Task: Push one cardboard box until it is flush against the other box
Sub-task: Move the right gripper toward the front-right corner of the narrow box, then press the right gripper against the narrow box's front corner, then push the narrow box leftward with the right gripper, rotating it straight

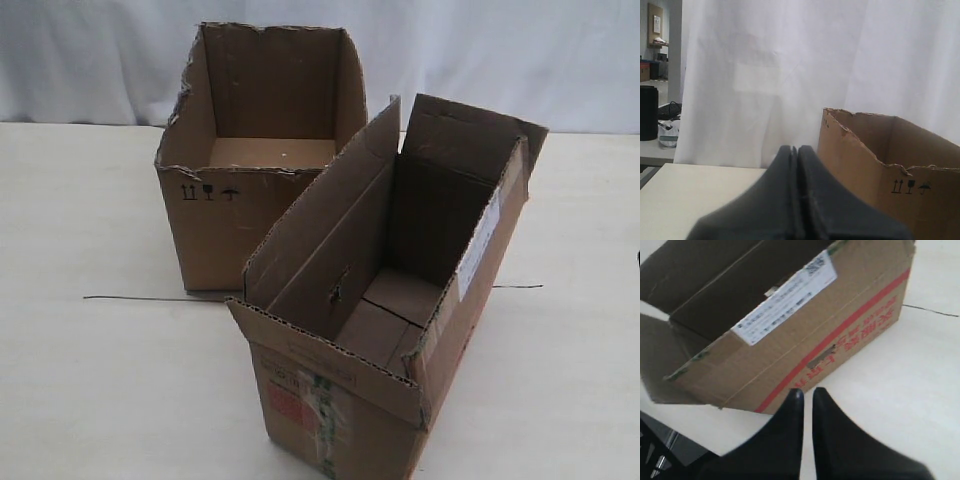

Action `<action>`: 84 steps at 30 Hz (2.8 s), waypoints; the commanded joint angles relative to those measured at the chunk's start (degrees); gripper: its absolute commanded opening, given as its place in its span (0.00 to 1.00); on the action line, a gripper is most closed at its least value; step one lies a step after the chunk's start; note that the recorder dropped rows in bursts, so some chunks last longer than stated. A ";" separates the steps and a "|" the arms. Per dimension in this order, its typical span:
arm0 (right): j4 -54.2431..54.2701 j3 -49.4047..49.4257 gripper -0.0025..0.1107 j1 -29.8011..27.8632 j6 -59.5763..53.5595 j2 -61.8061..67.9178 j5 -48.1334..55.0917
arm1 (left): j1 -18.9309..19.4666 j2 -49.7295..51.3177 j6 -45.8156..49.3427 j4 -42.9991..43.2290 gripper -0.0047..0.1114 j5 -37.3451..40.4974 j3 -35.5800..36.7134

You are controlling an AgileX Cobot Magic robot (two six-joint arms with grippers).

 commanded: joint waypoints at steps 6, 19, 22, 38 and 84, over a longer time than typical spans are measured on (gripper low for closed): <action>5.64 5.43 0.07 11.03 -1.35 -7.04 0.57 | -0.52 -0.18 -0.28 0.12 0.04 -0.52 0.16; 17.96 27.33 0.07 25.07 -14.60 -5.76 -25.80 | -0.52 -0.18 -0.28 0.04 0.04 -0.52 0.16; 18.42 29.15 0.07 30.41 -15.92 -2.60 -31.95 | -0.52 -0.18 -0.28 0.04 0.04 -0.52 0.16; 20.57 45.20 0.07 53.92 -14.05 6.57 -75.66 | -0.52 -0.18 -0.28 0.04 0.04 -0.52 0.16; 52.61 48.38 0.07 53.92 -40.23 11.95 -105.51 | -0.52 -0.18 -0.28 0.04 0.04 -0.52 0.16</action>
